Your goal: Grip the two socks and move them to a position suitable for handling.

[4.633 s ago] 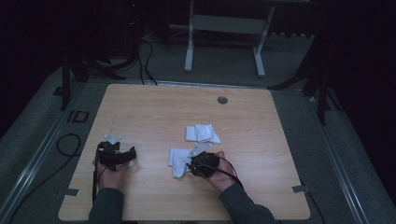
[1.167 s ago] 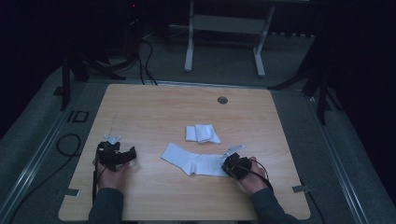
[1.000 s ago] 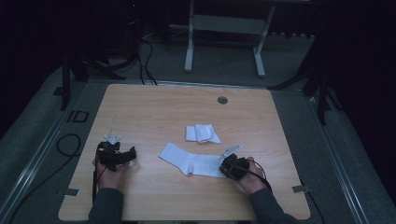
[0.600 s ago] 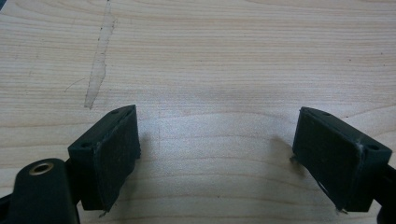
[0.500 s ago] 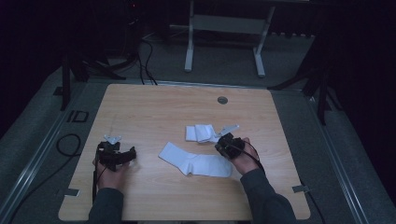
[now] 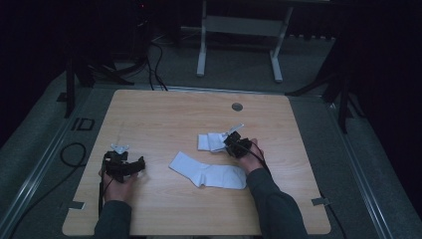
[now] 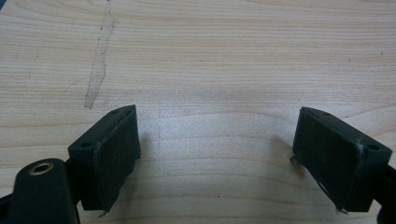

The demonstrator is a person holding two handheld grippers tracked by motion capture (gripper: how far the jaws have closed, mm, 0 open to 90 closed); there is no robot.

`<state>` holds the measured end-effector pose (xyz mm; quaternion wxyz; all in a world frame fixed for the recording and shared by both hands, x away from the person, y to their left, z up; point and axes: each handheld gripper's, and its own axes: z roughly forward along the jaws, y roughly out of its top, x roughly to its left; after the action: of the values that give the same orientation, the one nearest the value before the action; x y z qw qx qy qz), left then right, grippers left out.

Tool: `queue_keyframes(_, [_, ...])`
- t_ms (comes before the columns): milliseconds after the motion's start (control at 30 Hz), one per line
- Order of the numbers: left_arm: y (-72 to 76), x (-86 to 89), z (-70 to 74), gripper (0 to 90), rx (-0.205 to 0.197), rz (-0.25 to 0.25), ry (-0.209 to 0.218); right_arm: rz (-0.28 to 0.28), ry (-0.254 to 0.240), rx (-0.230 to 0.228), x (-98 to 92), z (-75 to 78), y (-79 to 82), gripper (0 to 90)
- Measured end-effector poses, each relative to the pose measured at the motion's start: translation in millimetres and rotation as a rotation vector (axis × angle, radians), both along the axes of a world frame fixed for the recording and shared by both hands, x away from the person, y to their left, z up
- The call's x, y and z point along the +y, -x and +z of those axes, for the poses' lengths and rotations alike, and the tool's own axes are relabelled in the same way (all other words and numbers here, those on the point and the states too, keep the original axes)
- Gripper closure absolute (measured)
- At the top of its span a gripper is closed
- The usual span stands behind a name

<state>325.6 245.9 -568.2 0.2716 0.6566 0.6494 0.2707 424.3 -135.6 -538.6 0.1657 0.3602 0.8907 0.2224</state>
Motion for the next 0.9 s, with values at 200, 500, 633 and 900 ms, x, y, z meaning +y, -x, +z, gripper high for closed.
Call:
queue_keyframes(200, [0.0,0.0,0.0,14.8,0.000,0.000,0.000,0.040,0.000,-0.017,2.4,-1.5,11.0,89.9])
queue_keyframes(500, [0.0,0.0,0.0,14.7,0.000,0.000,0.000,0.119,-0.007,-0.019,5.3,-2.4,28.9,90.0])
queue_keyframes(633, [0.0,0.0,0.0,14.7,-0.001,0.000,0.000,0.152,-0.007,-0.011,1.3,-2.0,36.3,90.0])
queue_keyframes(900, [0.0,0.0,0.0,14.7,0.000,0.000,0.000,0.137,-0.031,0.032,-13.2,3.8,35.7,80.3])
